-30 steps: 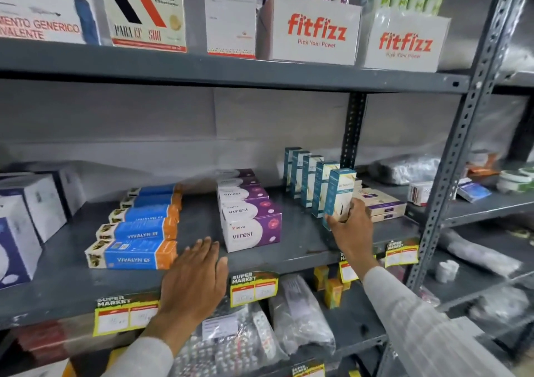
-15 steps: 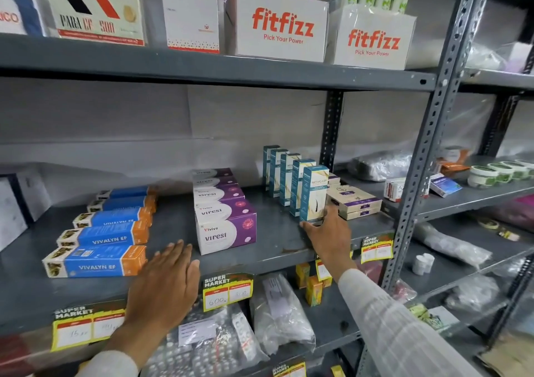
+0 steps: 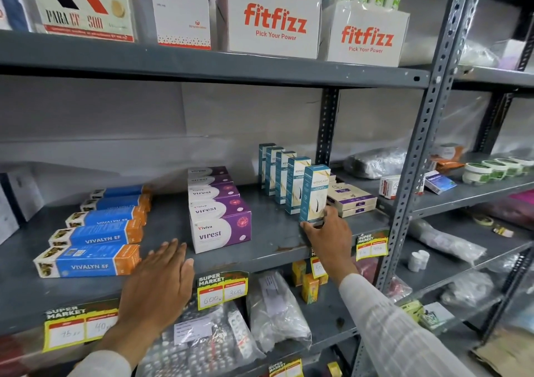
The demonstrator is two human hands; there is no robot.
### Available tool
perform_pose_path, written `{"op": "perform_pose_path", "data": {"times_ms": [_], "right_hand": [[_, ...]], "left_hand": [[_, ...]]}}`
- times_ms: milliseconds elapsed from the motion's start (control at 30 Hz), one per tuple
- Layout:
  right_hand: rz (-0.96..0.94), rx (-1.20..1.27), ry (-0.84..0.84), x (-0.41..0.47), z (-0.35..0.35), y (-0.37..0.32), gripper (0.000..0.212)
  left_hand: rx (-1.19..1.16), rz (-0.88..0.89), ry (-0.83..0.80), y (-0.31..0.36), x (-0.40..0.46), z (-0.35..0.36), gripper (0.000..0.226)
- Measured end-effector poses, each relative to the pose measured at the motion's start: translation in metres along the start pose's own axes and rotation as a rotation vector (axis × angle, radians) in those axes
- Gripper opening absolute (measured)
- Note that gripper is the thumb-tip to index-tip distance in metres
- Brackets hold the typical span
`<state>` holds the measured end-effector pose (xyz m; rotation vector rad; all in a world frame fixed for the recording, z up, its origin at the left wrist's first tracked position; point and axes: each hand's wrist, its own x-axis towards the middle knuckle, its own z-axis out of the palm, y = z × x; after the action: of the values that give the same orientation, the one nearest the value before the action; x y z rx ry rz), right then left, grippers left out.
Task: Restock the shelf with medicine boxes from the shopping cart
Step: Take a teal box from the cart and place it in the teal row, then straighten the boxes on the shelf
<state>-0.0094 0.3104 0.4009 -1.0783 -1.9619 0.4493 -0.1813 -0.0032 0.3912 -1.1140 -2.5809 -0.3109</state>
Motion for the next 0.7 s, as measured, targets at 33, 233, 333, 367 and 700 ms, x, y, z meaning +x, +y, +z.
{"op": "perform_pose_path", "data": {"times_ms": [33,233,333,367,700], "right_hand": [[-0.003,0.002,0.003,0.000,0.000,0.000,0.049],[0.008,-0.005,-0.009,-0.001,0.000,0.000,0.052],[0.000,0.054,-0.016,-0.007,-0.008,-0.006,0.062],[-0.019,0.088,0.011,-0.010,-0.012,-0.008,0.061],[-0.446,0.324,0.264,-0.079,0.003,-0.133,0.038]], "left_hand": [[-0.002,0.000,0.004,0.000,0.000,0.000,0.091],[-0.017,-0.001,0.017,0.000,0.000,0.001,0.086],[-0.090,-0.021,0.002,0.003,-0.001,-0.003,0.076],[-0.149,-0.036,0.010,0.004,-0.002,-0.007,0.071],[-0.529,-0.191,0.388,-0.069,-0.054,-0.078,0.049]]}}
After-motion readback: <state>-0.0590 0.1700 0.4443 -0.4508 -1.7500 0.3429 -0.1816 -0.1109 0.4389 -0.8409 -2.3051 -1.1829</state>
